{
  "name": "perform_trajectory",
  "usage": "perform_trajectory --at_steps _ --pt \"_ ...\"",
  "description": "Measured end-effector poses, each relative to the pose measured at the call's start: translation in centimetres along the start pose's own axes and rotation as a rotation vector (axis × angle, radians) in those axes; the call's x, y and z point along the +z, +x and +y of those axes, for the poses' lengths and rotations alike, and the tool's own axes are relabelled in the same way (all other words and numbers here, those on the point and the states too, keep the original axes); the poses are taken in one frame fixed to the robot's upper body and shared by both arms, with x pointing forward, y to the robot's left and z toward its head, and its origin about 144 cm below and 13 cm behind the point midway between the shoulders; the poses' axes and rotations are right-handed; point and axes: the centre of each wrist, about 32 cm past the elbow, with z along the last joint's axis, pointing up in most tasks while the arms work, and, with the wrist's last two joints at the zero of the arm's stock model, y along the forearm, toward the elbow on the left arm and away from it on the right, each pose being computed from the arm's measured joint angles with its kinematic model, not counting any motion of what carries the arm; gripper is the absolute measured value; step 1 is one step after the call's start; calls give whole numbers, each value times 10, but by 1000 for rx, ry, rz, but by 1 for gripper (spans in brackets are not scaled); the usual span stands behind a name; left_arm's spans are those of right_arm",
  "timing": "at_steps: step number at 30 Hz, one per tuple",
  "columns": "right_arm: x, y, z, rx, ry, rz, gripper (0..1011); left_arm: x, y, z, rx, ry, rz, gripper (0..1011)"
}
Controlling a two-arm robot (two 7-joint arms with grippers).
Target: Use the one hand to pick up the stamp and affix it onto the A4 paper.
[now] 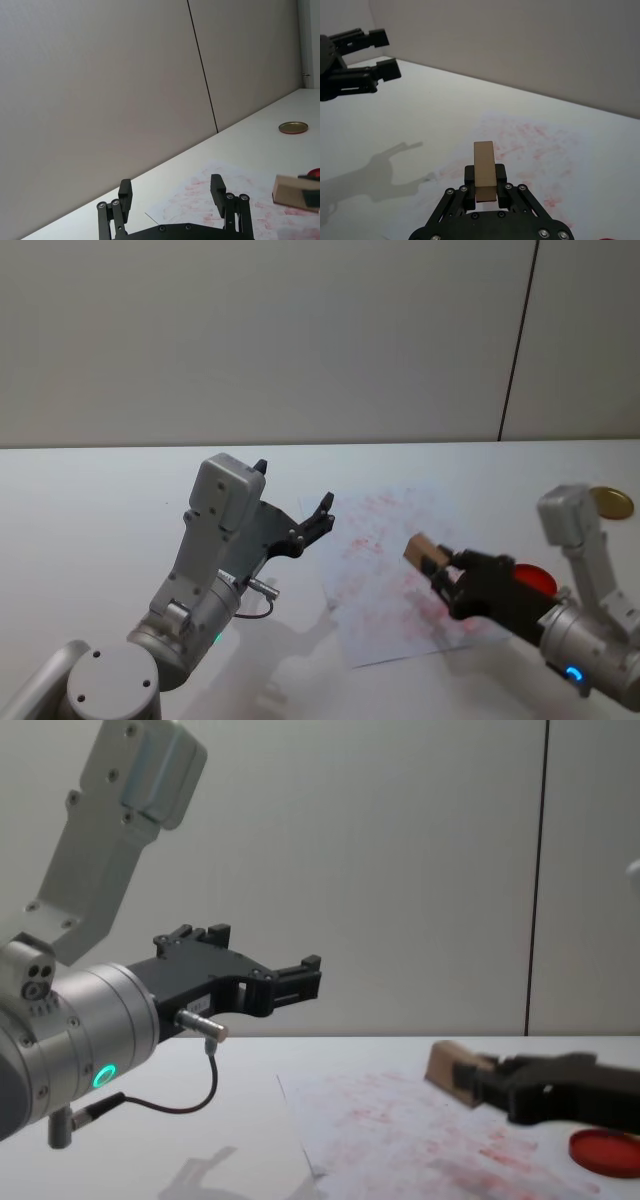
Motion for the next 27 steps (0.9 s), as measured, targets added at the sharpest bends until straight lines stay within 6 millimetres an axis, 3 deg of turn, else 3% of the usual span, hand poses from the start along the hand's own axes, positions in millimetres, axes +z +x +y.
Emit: perform_trajectory --at_steps 12,27 --pt "6 19 -19 -90 6 -33 218 0 0 0 0 0 0 993" --pt "-7 41 -43 -176 -71 -41 218 0 0 0 0 0 0 993"
